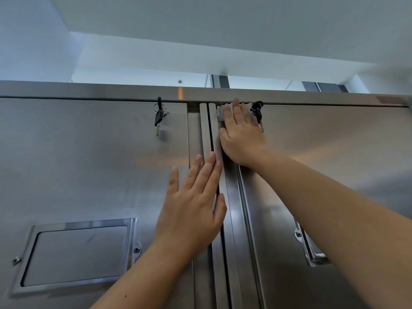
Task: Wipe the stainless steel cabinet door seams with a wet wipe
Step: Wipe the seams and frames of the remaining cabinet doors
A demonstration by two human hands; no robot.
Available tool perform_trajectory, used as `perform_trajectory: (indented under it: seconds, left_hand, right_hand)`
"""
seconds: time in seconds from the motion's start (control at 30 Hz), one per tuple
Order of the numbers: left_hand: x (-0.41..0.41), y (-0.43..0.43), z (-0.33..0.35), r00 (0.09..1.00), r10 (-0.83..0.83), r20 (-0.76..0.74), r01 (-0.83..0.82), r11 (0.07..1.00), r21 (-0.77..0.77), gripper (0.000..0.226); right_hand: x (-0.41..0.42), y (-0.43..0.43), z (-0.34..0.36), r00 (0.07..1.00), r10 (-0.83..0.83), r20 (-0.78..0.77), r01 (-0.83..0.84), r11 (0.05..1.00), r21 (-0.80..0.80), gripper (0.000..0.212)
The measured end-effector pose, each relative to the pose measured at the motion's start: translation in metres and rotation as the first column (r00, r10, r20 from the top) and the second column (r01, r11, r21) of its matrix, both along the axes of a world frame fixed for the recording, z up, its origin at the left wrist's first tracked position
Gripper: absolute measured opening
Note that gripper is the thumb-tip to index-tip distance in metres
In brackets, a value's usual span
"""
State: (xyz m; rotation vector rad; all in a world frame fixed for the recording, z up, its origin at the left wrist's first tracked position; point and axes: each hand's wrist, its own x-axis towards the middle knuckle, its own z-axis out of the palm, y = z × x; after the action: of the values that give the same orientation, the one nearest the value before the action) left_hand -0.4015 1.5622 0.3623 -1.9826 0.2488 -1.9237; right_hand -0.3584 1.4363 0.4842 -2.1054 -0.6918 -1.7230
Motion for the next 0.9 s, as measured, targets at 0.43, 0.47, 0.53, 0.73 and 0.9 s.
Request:
perform_trajectory:
  seconds: [0.43, 0.47, 0.53, 0.73, 0.9]
  left_hand:
    - [0.002, 0.002, 0.000, 1.000, 0.002, 0.018, -0.002, 1.000, 0.007, 0.058]
    - [0.002, 0.002, 0.000, 1.000, 0.004, 0.020, -0.004, 1.000, 0.008, 0.058]
    - [0.002, 0.002, -0.001, 1.000, 0.006, 0.026, -0.006, 1.000, 0.012, 0.058]
    - [0.002, 0.001, -0.002, 0.999, -0.001, 0.046, 0.001, 1.000, 0.010, 0.058]
    - [0.002, 0.001, -0.002, 0.998, -0.006, 0.057, 0.005, 1.000, 0.015, 0.056]
  right_hand:
    - [0.004, 0.012, 0.000, 0.997, -0.043, 0.063, 0.049, 0.994, -0.093, 0.064]
    - [0.004, 0.012, 0.001, 0.996, -0.054, 0.065, 0.060, 0.993, -0.103, 0.064]
    - [0.004, 0.011, 0.002, 0.996, -0.064, 0.063, 0.071, 0.991, -0.115, 0.065]
    - [0.008, 0.009, -0.011, 0.995, -0.070, 0.064, 0.079, 0.986, -0.149, 0.065]
    - [0.003, 0.014, 0.005, 0.997, -0.053, 0.047, 0.059, 0.989, -0.133, 0.067]
